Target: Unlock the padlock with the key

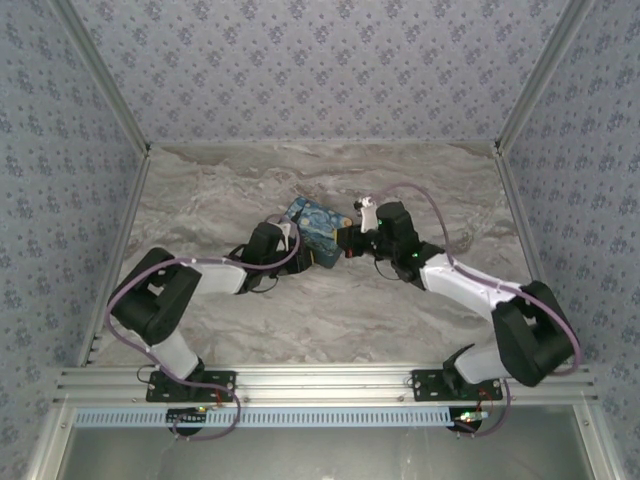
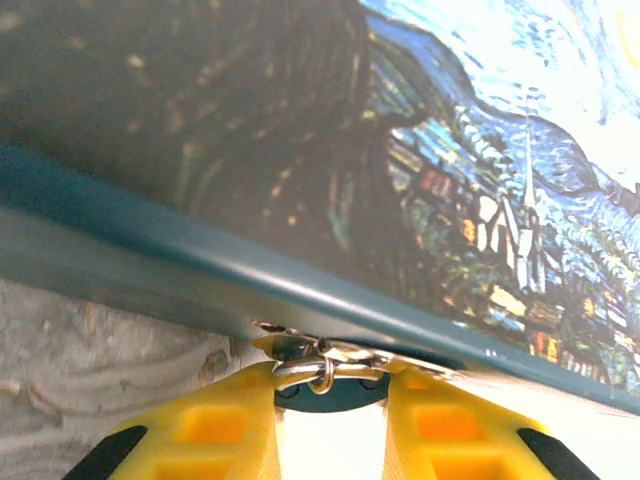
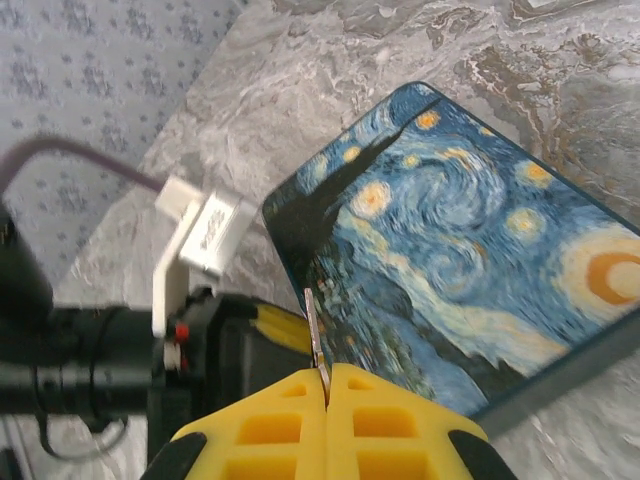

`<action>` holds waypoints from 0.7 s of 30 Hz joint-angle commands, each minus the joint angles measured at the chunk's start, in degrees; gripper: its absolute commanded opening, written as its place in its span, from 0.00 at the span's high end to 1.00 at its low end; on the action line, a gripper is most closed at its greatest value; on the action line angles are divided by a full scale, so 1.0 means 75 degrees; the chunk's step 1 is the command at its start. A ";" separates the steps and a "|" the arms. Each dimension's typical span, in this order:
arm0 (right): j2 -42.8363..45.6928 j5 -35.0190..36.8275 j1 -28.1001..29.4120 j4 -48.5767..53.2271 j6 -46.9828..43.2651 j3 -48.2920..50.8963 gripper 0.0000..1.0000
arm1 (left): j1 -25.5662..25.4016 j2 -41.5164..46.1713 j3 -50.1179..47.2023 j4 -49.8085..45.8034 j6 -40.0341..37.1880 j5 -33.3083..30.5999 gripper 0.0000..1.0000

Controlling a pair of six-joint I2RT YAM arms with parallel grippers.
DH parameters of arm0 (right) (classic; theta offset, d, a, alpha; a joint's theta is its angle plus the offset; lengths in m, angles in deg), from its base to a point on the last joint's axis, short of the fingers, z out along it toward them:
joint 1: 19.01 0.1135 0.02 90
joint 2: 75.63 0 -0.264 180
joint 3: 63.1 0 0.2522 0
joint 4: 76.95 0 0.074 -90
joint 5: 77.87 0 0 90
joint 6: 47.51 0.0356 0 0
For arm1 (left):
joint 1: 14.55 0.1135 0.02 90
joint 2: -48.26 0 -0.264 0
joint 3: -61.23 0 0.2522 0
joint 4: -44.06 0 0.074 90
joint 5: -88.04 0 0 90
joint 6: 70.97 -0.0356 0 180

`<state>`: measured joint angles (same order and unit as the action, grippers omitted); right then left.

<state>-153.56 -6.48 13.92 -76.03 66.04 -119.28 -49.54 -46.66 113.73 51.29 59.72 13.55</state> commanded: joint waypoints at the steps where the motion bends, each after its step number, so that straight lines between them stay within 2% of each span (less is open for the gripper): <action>1: 0.0431 0.0098 0.0079 0.0818 -0.1183 0.0531 1.00 | -0.0093 0.0533 0.0313 -0.0730 0.0612 0.0256 0.85; 8: 0.1062 0.0160 0.0382 0.0426 -0.1845 0.1625 1.00 | -0.0254 0.0923 0.0271 -0.0853 0.1615 0.0273 0.85; 21: 0.0485 0.0559 0.1041 -0.0644 -0.2696 0.2457 1.00 | -0.0782 0.0784 0.0216 -0.0089 0.3114 -0.0005 0.83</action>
<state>-148.93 -4.43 21.11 -77.67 48.51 -102.19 -55.09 -41.41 113.97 45.87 78.78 13.85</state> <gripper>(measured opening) 0.053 0.195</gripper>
